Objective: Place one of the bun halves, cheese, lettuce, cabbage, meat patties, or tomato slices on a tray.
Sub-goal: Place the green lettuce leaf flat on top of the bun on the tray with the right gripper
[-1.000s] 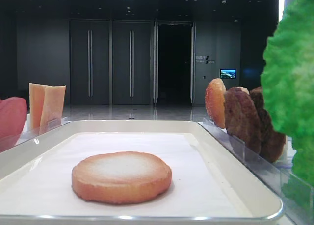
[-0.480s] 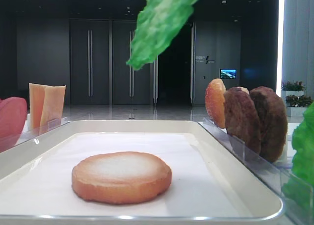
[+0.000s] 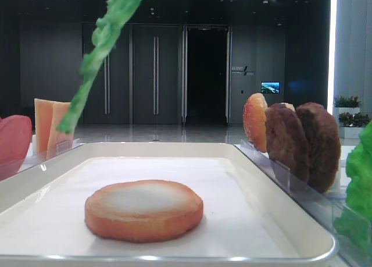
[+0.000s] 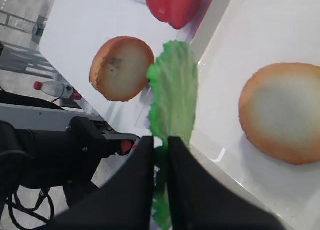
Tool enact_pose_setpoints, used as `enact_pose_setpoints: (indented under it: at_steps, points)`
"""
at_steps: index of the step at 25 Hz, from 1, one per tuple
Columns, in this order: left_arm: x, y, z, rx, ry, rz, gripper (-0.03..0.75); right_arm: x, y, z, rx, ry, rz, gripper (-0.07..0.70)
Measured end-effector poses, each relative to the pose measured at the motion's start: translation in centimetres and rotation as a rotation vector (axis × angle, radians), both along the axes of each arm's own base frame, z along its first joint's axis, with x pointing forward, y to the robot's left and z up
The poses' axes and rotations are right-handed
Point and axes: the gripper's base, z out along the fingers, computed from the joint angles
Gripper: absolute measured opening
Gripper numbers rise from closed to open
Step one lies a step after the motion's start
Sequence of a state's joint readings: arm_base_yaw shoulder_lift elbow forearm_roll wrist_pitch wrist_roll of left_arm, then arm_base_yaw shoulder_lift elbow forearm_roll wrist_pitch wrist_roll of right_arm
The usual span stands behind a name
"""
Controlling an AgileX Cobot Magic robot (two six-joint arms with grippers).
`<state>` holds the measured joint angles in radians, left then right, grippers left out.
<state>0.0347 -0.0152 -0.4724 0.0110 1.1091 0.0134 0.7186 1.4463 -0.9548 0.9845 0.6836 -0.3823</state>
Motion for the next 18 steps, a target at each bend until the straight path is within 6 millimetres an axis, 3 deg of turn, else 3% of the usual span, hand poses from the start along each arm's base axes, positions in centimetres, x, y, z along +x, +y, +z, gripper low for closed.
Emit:
enact_pose_setpoints:
  at_steps: [11, 18]
  points:
    - [0.0, 0.0, 0.0, 0.000, 0.000, 0.000, 0.160, 2.0, 2.5, -4.0, 0.064, 0.037, 0.031, 0.073]
    - [0.0, 0.0, 0.0, 0.000, 0.000, 0.000, 0.160, 3.6, 1.9, -5.8, 0.043, 0.059, -0.005, 0.073]
